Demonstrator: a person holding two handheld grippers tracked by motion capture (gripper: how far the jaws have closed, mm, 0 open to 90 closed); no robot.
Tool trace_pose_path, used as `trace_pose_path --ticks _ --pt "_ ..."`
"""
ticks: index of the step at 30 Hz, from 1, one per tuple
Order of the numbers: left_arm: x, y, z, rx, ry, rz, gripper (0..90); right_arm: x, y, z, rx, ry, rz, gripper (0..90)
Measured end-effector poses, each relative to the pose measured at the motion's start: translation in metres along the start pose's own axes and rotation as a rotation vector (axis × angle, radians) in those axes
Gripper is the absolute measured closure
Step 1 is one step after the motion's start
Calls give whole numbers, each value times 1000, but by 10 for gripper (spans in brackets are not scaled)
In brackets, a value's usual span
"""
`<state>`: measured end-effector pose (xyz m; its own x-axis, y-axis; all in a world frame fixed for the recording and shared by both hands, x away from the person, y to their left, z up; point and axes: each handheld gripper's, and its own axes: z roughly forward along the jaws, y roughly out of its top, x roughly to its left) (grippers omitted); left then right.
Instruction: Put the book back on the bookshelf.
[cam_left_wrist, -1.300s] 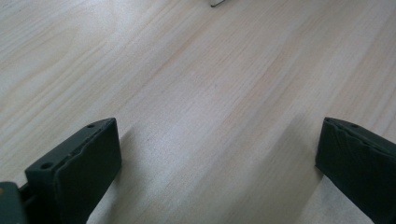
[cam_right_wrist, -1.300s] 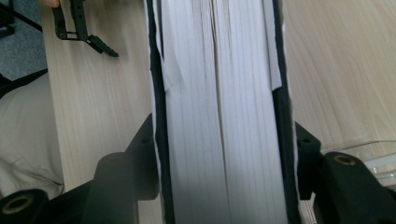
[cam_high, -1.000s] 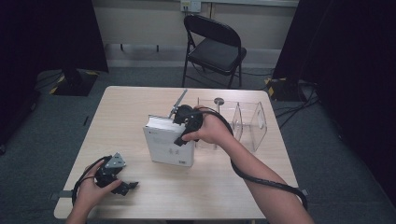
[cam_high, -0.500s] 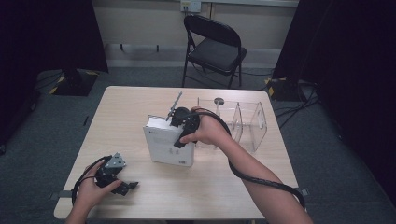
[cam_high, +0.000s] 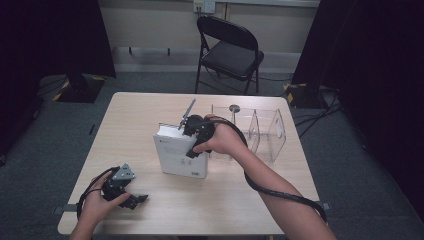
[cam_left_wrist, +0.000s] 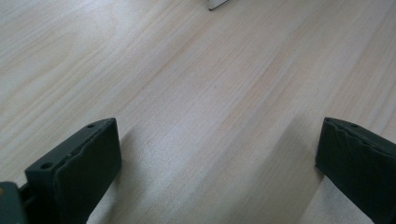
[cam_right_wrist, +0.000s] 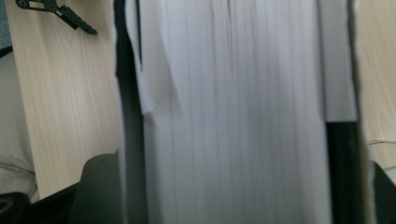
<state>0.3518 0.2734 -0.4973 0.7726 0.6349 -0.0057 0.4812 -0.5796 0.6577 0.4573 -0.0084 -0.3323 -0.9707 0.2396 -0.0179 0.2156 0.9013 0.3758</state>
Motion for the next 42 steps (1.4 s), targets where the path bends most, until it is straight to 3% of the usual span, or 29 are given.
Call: trace_pose_path --ticks 7,11,15,16,28,42 --pt "0 -1 0 -6 4 1 0 1 2 1 27 6 0 427" --pt "0 -1 0 -3 -1 3 0 3 2 0 46 38 39 458" --pt "0 -1 0 -8 -8 -4 0 4 2 0 52 29 71 475" --pt "0 -1 0 -9 -9 -3 0 5 3 -4 62 7 72 505" --pt "1 -1 -1 -4 -13 11 0 11 2 -7 64 -12 81 518" --pt "1 -2 0 -16 -14 9 0 11 1 -9 97 6 70 481"
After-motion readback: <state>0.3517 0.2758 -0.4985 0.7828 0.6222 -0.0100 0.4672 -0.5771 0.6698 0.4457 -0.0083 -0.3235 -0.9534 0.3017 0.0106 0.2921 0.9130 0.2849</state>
